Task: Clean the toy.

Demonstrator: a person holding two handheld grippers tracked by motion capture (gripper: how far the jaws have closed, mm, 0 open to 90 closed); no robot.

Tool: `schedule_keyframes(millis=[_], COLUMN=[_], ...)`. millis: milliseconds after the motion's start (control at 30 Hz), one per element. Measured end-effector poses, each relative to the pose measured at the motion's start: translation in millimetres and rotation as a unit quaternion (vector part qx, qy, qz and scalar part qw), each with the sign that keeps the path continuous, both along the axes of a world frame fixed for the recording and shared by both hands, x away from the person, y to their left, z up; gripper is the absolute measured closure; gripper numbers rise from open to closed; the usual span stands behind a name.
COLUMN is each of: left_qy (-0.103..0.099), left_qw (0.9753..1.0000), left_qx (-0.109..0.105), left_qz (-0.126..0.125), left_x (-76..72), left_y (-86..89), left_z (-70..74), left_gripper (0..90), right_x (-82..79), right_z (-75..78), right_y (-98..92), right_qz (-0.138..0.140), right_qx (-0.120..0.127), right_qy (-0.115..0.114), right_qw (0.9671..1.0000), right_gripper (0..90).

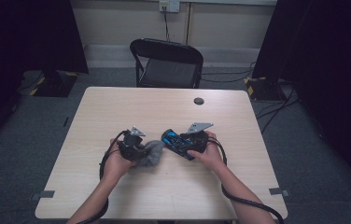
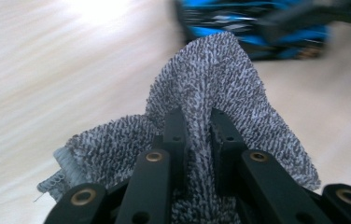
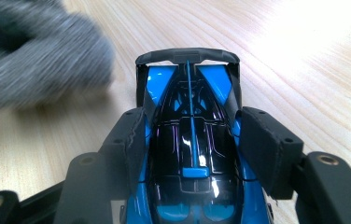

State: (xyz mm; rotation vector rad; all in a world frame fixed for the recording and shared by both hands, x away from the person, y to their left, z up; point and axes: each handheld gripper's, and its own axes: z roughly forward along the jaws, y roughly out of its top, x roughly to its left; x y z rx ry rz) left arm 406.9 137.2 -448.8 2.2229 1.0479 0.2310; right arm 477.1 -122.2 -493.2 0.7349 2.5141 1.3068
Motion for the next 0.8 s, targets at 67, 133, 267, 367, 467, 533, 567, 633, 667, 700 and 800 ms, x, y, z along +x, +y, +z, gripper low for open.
schedule_keyframes(millis=[67, 133, 267, 367, 467, 533, 567, 633, 667, 700, 800], left_qy=[0.001, 0.005, 0.0, -0.003, -0.005, -0.01, -0.012, -0.011, -0.007, -0.008, -0.012], left_qw=[0.9997, 0.9988, 0.996, 0.9947, 0.9947, 0.9944, 0.9947, 0.9953, 0.9958, 0.9961, 0.9969], left_qx=[-0.004, -0.007, -0.004, 0.001, 0.006, 0.026, 0.028, 0.027, 0.023, 0.023, 0.028], left_qz=[-0.025, -0.048, -0.089, -0.103, -0.103, -0.102, -0.098, -0.092, -0.088, -0.084, -0.072], left_x=[-7.9, -14.8, -23.8, -23.7, -20.0, -16.0, -14.0, -10.2, -8.3, -6.8, -2.8], left_y=[-12.7, -27.1, -58.3, -76.1, -86.8, -90.1, -90.2, -88.0, -85.9, -83.6, -75.3], left_z=[-1.1, -2.5, -6.0, -9.8, -13.8, -16.9, -18.7, -20.5, -20.9, -21.0, -20.7], left_gripper=[79.3, 79.3, 79.2, 79.2, 79.0, 79.0, 79.0, 78.9, 78.9, 78.9, 78.8], right_x=[0.1, 0.3, 0.2, 0.1, -0.2, 0.0, 0.0, 0.0, 0.0, -0.1, 0.0], right_z=[0.5, 0.8, 0.8, 0.8, 0.6, 0.7, 0.7, 0.6, 0.4, 0.3, 0.4], right_y=[0.5, 0.8, 0.7, 0.5, -0.1, -0.3, -0.3, -0.5, -0.6, -0.7, -0.6], right_qz=[0.001, 0.002, 0.0, 0.0, 0.0, 0.0, 0.0, 0.0, 0.0, 0.0, 0.001], right_qx=[-0.003, -0.005, -0.004, -0.004, -0.002, -0.002, -0.002, -0.002, -0.001, -0.001, -0.001], right_qy=[-0.002, -0.002, 0.0, 0.0, 0.001, 0.003, 0.003, 0.002, 0.001, 0.001, 0.002], right_qw=[1.0, 1.0, 1.0, 1.0, 1.0, 1.0, 1.0, 1.0, 1.0, 1.0, 1.0], right_gripper=[42.1, 42.0, 42.1, 42.1, 42.1, 42.1, 42.0, 42.1, 42.1, 42.1, 42.1])
